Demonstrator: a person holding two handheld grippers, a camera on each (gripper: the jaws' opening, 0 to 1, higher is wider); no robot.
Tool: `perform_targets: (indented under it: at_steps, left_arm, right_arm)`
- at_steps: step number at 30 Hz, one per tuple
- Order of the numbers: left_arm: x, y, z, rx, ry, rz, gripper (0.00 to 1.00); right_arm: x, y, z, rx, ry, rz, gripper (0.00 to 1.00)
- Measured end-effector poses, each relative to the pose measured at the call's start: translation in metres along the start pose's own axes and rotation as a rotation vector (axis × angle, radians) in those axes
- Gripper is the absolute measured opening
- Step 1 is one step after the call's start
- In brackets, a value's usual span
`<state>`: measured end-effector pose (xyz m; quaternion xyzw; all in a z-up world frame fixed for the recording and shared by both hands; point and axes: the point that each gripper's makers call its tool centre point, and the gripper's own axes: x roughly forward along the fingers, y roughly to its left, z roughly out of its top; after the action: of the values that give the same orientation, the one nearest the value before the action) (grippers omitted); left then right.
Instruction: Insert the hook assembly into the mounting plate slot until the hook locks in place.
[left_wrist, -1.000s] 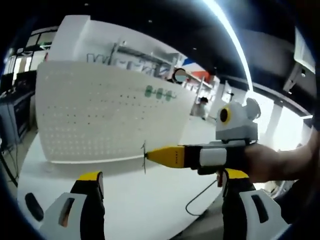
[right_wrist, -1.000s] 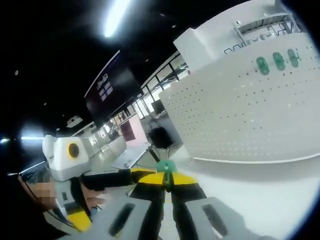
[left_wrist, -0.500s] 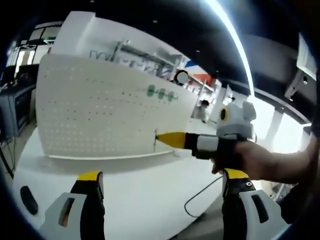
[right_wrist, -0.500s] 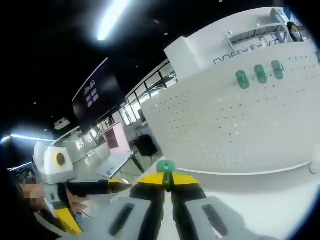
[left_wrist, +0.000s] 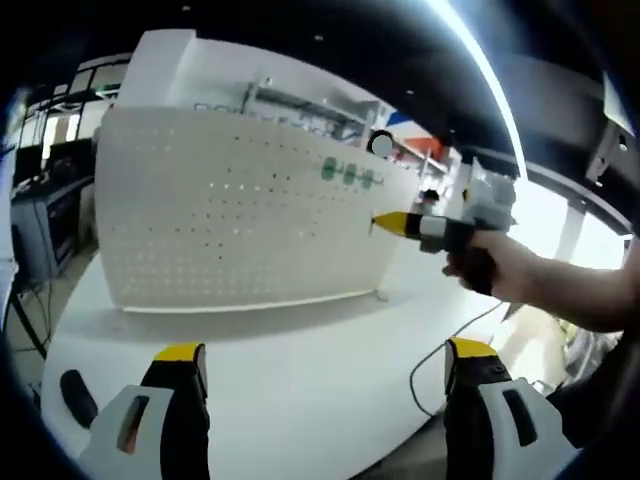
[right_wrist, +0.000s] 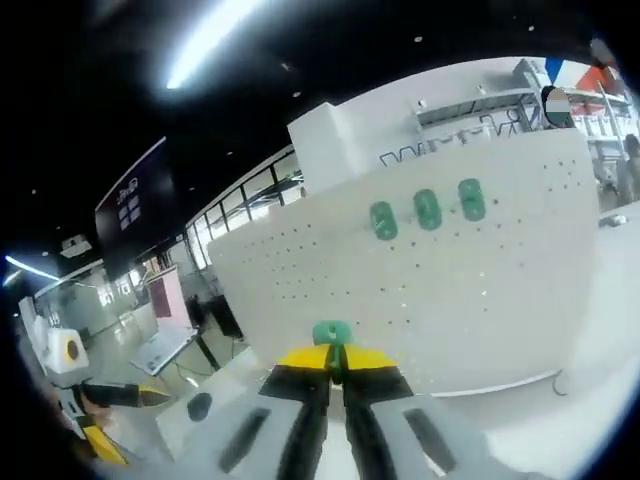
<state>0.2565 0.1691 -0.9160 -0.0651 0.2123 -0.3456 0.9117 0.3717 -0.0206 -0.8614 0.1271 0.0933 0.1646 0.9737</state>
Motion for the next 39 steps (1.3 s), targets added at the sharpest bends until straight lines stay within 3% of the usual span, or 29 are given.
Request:
perform_targets:
  at_steps: [7,15,30,39]
  left_arm:
    - [0.0,0.002,0.004,-0.028,-0.009,-0.01,0.99]
    - [-0.004,0.016,0.007,0.001,0.002,0.025,0.98]
    - [-0.01,0.032,0.016,0.022,0.005,0.067,0.96]
    - [-0.011,0.034,0.017,0.018,0.006,0.076,0.96]
  right_arm:
    - [0.001,-0.038,0.034,-0.049,-0.053,-0.065,0.01]
    - [0.002,-0.078,0.064,-0.075,-0.104,-0.137,0.01]
    - [0.011,-0.128,0.101,-0.092,-0.168,-0.225,0.01]
    - [0.017,-0.159,0.117,-0.055,-0.213,-0.303,0.01]
